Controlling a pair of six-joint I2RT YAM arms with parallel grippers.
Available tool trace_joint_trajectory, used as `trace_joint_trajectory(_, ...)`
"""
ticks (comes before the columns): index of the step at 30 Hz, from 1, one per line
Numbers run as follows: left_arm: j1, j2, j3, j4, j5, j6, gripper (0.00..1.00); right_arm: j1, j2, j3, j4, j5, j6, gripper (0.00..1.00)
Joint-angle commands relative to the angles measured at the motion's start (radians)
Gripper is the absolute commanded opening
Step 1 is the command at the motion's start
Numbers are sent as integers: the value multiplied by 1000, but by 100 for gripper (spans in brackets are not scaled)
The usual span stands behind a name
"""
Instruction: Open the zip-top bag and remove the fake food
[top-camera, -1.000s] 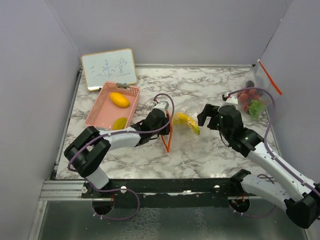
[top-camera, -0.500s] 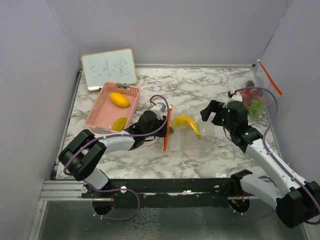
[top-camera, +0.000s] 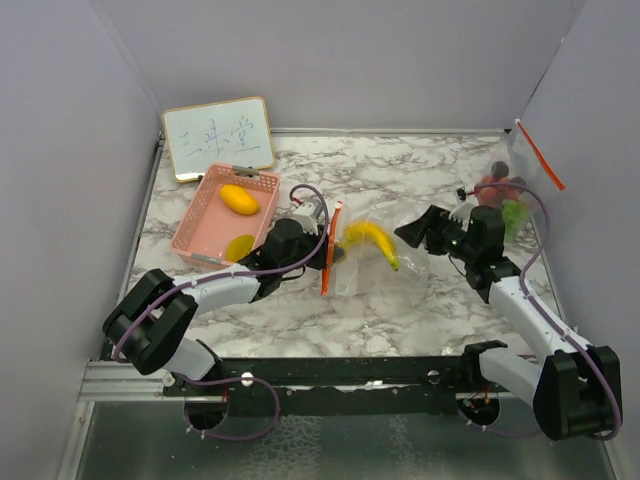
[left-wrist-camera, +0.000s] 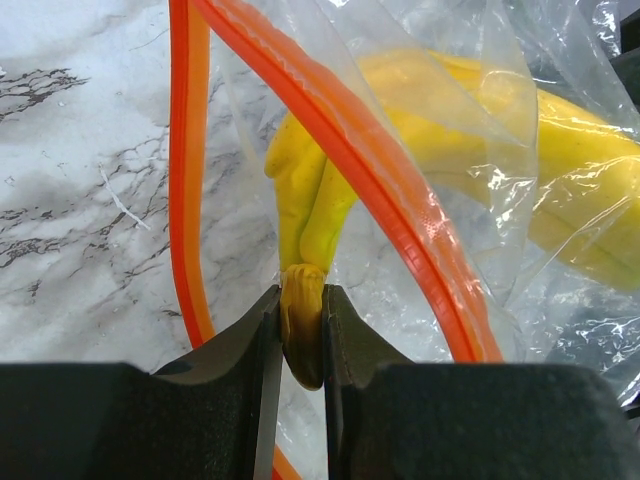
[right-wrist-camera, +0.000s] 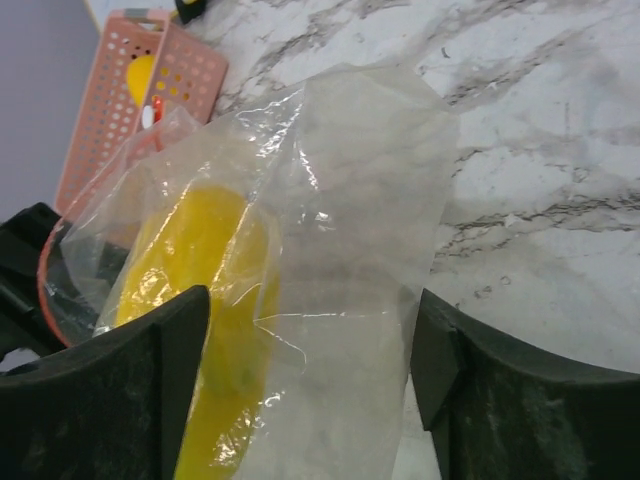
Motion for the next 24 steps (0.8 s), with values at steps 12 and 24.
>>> trace_joint_trajectory(12,24,-49,6,-59,-32,19,0,-31,-17,72,-70,131,-18,1)
trace_joint_trajectory(24,140,-121,28,-332,-231,15,0,-56,31,184,-264,506,-69,2)
